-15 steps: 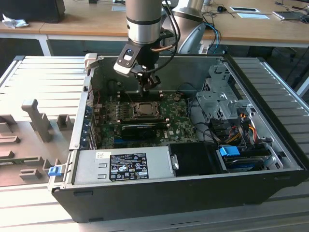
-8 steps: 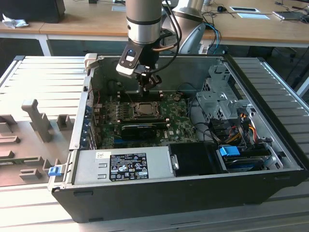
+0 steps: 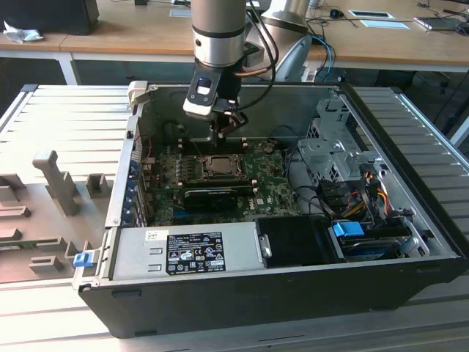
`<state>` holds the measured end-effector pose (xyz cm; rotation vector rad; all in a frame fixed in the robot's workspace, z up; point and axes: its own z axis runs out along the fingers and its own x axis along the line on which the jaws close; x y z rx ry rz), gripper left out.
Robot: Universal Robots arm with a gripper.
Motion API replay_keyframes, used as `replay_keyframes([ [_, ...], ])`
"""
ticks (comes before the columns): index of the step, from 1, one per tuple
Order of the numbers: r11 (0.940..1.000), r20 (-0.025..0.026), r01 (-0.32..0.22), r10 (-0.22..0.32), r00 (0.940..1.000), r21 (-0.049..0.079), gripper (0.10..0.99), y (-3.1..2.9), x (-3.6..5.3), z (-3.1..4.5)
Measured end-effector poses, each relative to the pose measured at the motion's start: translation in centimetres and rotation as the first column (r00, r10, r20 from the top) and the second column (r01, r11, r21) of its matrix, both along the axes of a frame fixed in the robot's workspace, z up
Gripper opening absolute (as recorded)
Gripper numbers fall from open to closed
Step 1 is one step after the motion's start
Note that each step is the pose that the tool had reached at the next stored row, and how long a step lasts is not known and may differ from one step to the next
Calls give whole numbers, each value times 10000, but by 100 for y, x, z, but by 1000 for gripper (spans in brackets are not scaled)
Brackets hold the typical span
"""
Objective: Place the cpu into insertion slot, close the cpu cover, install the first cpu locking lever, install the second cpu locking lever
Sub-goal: 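Install the first cpu locking lever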
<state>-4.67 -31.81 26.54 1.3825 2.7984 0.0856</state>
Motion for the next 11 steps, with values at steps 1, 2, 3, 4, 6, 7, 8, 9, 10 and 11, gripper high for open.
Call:
replay_keyframes([
  [1,9999,0,-167,167,9999,0,106,0,0,0],
  [2,9995,0,-321,321,9995,0,106,0,0,0],
  [3,9986,0,-538,538,9986,0,106,0,0,0],
  [4,9975,0,-704,704,9975,0,106,0,0,0],
  [6,9936,0,-1132,1132,9936,0,106,0,0,0],
  [7,9869,0,-1611,1611,9869,0,106,0,0,0],
  [8,9809,0,-1944,1944,9809,0,106,0,0,0],
  [9,9748,1,-2229,2229,9748,0,106,0,0,0],
  [10,9718,0,-2357,2357,9718,0,106,0,0,0],
  [11,9692,0,-2463,2463,9692,0,106,0,0,0],
])
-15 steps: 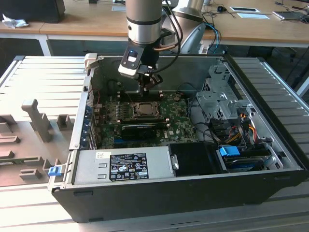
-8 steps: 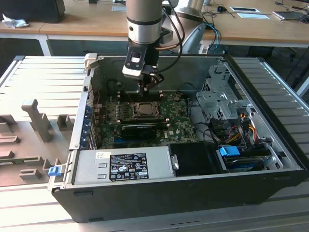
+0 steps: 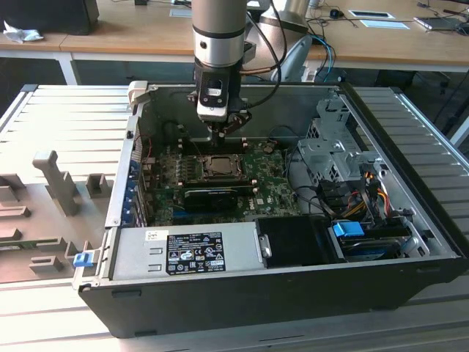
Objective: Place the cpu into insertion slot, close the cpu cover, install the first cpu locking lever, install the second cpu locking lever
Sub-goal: 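Install the first cpu locking lever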
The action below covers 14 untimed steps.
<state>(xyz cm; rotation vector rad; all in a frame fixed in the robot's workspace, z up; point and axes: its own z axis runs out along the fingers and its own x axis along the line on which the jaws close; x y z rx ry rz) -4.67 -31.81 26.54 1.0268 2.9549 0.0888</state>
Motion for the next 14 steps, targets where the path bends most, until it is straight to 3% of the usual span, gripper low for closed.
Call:
replay_keyframes([
  [9,9936,0,-1125,1125,9936,0,106,0,0,0],
  [14,9837,1,-1797,1797,9837,-1,106,0,0,0],
])
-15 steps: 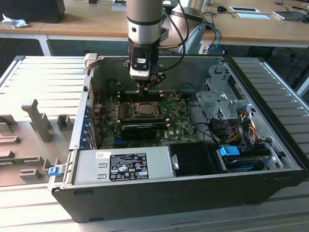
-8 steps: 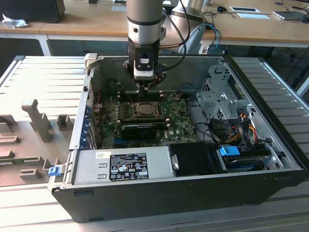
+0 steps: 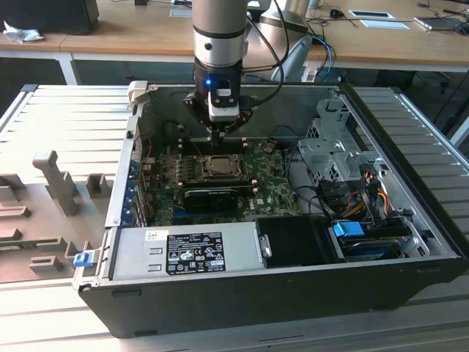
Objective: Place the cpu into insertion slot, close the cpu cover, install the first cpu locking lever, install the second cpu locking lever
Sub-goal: 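Install the first cpu locking lever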
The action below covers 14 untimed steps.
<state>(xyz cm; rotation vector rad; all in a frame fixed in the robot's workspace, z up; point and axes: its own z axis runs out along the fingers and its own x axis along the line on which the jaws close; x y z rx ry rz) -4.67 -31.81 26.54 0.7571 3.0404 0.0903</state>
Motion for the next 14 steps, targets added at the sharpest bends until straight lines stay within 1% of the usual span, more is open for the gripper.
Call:
replay_keyframes([
  [5,9986,0,-536,536,9986,0,106,0,0,0],
  [8,9961,-1,-882,882,9961,-1,106,0,0,0],
  [14,9880,-1,-1546,1546,9880,0,106,0,0,0],
])
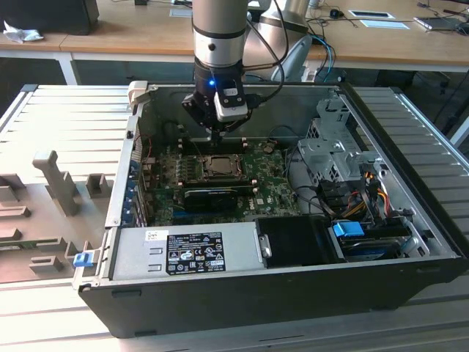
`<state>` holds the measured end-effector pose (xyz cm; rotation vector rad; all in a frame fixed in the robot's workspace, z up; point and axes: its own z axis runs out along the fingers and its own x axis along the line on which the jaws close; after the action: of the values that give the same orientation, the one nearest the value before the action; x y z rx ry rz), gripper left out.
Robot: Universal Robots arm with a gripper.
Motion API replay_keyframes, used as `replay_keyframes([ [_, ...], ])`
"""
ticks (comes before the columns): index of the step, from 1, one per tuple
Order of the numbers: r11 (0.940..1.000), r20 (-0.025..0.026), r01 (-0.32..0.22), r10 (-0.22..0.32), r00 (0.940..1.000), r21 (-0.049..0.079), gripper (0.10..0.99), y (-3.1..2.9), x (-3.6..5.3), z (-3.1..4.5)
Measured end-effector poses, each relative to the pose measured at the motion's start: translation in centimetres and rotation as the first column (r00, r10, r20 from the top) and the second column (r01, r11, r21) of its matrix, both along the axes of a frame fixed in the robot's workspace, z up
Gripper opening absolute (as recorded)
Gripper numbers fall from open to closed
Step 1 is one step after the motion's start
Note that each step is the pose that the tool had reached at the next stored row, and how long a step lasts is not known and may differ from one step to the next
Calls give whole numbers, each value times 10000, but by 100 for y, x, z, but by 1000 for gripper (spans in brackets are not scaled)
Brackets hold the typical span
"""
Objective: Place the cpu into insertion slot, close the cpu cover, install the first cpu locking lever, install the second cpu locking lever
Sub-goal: 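Install the first cpu locking lever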
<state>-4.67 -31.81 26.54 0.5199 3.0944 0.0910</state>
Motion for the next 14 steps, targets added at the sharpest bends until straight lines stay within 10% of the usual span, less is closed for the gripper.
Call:
replay_keyframes([
  [14,9644,3,-2644,2644,9644,2,106,0,-15,-1],
])
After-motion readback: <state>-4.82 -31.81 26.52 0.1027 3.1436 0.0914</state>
